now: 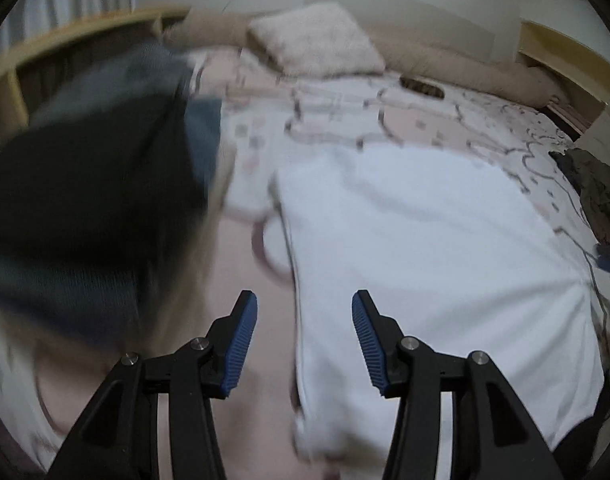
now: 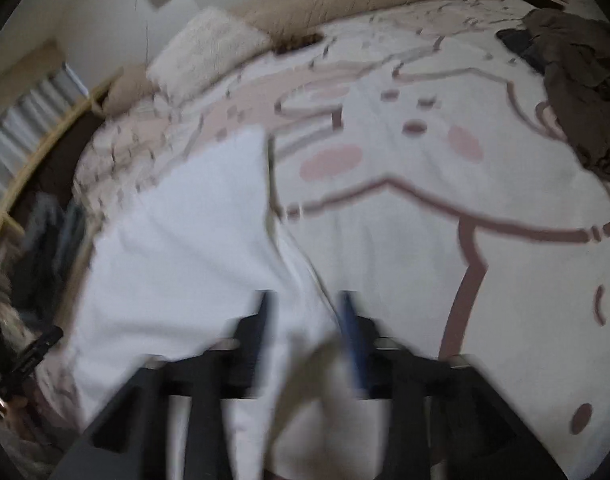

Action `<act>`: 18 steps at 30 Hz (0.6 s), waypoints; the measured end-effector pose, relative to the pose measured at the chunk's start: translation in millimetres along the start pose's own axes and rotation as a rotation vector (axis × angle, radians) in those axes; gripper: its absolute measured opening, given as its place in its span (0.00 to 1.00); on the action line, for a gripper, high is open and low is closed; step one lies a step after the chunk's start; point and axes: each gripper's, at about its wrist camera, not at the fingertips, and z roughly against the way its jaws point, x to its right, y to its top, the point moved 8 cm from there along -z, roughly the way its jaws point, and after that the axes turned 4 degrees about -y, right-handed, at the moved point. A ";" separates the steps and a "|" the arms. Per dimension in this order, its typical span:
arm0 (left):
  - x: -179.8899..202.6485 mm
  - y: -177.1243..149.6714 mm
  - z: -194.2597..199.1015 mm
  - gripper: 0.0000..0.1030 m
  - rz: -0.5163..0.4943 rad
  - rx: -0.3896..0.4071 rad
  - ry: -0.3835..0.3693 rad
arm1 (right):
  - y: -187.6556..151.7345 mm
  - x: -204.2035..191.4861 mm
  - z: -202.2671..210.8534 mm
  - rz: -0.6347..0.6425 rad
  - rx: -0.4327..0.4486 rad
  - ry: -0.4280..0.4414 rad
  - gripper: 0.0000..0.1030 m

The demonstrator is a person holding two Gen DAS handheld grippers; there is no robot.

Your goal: Fold clothes

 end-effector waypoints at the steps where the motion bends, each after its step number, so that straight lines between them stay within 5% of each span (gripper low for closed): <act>1: -0.2 12.2 0.9 0.48 -0.016 0.019 0.003 | 10.1 2.0 9.7 -0.019 0.043 0.007 0.80; 5: -0.2 51.9 -33.8 0.48 -0.077 0.029 0.060 | 51.8 -1.1 12.3 -0.026 0.072 0.071 0.80; 7: -5.0 60.3 -57.5 0.48 -0.063 0.007 0.090 | 76.4 -7.6 2.2 -0.019 0.054 0.105 0.61; 10: -17.2 64.1 -91.4 0.48 -0.017 -0.031 0.130 | 99.7 -20.8 -41.0 0.002 -0.044 0.124 0.52; 17: -22.5 47.6 -118.0 0.48 -0.002 -0.064 0.149 | 112.1 -46.2 -159.8 0.036 -0.298 0.107 0.51; 18: -22.3 47.0 -119.0 0.48 0.003 -0.063 0.140 | 112.5 -44.8 -166.8 0.017 -0.303 0.104 0.41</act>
